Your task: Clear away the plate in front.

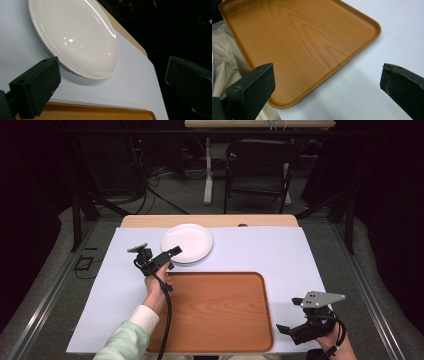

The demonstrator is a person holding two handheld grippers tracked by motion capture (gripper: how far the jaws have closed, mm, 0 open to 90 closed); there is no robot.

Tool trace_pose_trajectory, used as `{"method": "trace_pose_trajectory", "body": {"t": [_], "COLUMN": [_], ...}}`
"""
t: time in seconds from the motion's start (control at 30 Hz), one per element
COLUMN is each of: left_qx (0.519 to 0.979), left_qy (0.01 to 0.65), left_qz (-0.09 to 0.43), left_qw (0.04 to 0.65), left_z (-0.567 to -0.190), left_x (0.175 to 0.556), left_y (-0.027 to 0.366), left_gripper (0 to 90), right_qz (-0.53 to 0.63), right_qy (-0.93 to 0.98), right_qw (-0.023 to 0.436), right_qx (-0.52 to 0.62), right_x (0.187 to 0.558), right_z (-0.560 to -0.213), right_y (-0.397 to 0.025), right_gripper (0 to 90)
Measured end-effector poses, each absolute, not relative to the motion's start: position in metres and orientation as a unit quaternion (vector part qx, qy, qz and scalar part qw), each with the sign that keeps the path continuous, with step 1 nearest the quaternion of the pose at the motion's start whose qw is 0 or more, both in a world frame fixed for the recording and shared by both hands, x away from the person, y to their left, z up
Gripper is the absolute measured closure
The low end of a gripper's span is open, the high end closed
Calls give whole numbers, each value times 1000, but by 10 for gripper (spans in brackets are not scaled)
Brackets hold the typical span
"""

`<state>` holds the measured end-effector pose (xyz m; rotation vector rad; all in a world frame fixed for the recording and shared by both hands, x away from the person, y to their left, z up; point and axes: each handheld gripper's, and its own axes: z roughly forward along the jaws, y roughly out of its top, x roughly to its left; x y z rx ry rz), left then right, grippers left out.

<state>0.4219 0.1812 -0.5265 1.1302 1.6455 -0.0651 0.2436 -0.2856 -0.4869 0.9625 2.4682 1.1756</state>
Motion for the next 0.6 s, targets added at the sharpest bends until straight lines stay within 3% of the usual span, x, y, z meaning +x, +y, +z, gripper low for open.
{"method": "trace_pose_trajectory", "body": {"t": [0.27,0.43,0.6], "left_qx": [464,464,457], "left_qy": [716,726,737], "left_qz": [-27,-19,-11], "left_qw": [520,508,498], "left_z": [-535,-541,-548], "left_x": [435,440,442], "left_y": [182,181,182], "left_gripper": [38,164,232], "right_qz": [402,401,400], "right_qy": [846,846,846], "right_qw": [120,120,120], "right_qx": [329,331,330], "right_x": [244,244,244], "right_z": [-487,-487,-487], "right_y": [-286,-286,-285], "right_gripper": [0,0,0]}}
